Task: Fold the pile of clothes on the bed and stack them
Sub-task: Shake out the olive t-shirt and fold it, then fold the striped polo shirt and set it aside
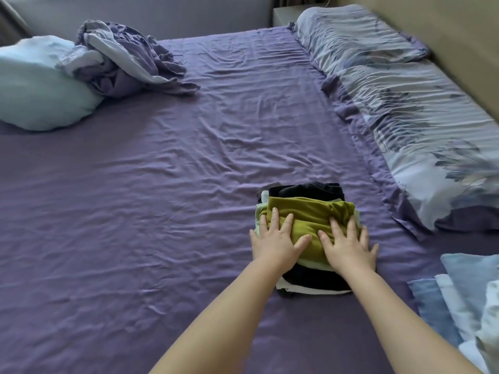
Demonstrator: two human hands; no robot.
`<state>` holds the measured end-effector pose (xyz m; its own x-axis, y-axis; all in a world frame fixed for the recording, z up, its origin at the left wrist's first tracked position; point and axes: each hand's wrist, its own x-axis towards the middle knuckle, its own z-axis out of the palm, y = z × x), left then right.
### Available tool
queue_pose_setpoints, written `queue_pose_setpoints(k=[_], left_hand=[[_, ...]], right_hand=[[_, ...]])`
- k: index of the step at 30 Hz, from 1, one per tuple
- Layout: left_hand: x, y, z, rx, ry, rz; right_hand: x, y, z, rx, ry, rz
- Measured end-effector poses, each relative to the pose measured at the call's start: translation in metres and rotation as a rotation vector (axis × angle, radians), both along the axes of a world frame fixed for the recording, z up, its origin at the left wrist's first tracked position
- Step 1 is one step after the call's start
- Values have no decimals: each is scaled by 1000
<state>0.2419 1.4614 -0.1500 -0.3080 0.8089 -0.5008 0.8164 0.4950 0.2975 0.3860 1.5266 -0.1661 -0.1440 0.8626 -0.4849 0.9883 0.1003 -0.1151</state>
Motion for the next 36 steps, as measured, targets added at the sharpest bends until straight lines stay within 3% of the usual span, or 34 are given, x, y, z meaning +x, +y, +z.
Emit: queue_pose_setpoints(k=[5, 13, 22, 36], left_hand=[[-14, -55, 34, 20, -33, 71], [-68, -181, 87, -85, -144, 268], [-156, -421, 125, -159, -154, 480], [-276, -755, 189, -4, -12, 788]], right_hand=[[-9, -46, 40, 117, 79, 24], [-66, -176, 93, 151, 239, 248], [-162, -361, 135, 105, 223, 524], [-318, -662, 169, 121, 301, 967]])
